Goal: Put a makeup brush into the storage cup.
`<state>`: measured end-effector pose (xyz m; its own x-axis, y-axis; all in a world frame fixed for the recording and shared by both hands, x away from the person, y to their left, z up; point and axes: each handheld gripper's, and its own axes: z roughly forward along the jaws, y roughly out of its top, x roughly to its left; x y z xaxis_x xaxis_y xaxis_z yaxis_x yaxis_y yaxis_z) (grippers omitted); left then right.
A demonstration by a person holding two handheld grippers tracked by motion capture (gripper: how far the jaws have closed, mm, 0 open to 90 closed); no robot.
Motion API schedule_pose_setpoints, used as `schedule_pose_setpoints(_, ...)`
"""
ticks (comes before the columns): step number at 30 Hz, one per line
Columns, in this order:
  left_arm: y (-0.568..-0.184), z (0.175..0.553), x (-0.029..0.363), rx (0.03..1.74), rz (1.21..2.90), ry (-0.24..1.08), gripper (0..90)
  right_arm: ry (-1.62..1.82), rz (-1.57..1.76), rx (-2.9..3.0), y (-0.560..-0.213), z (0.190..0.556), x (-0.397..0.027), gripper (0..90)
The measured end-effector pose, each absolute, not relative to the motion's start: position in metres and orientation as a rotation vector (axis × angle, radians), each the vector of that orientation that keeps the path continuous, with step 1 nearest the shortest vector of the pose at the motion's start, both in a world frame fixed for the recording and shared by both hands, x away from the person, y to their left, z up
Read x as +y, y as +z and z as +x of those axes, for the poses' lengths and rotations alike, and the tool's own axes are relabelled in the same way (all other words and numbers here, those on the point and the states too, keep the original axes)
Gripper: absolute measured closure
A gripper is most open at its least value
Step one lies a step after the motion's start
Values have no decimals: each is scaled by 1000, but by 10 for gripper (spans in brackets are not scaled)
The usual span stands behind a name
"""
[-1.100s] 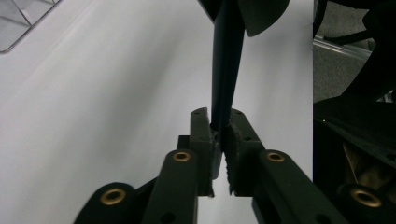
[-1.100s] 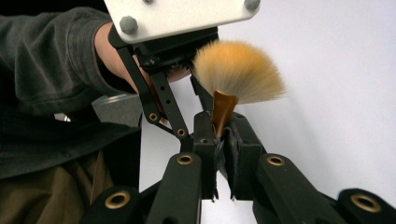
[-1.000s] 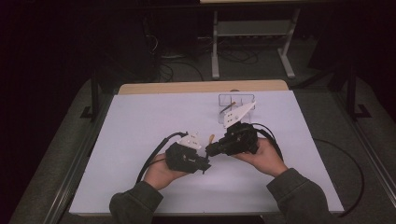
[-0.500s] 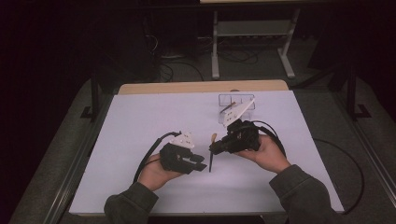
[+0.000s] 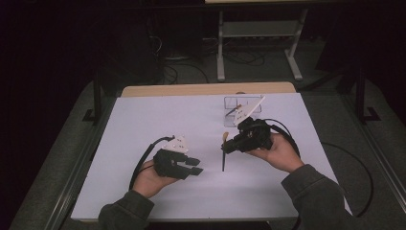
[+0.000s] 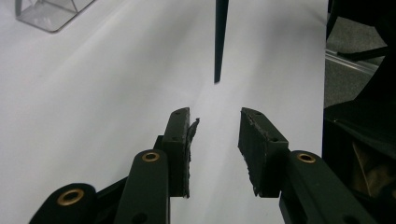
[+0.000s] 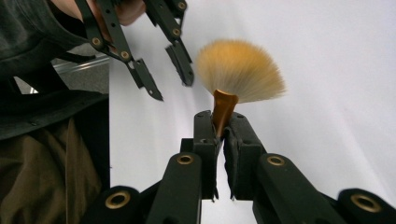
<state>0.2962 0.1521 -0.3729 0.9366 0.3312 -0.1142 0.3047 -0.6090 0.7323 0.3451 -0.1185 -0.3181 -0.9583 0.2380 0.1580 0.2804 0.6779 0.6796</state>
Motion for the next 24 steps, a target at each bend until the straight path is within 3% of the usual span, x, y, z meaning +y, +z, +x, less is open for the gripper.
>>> schedule_pose_setpoints(24,-374,290,186,497,2232,85,590,-1090,-527,-2895,-306,362,-139,832)
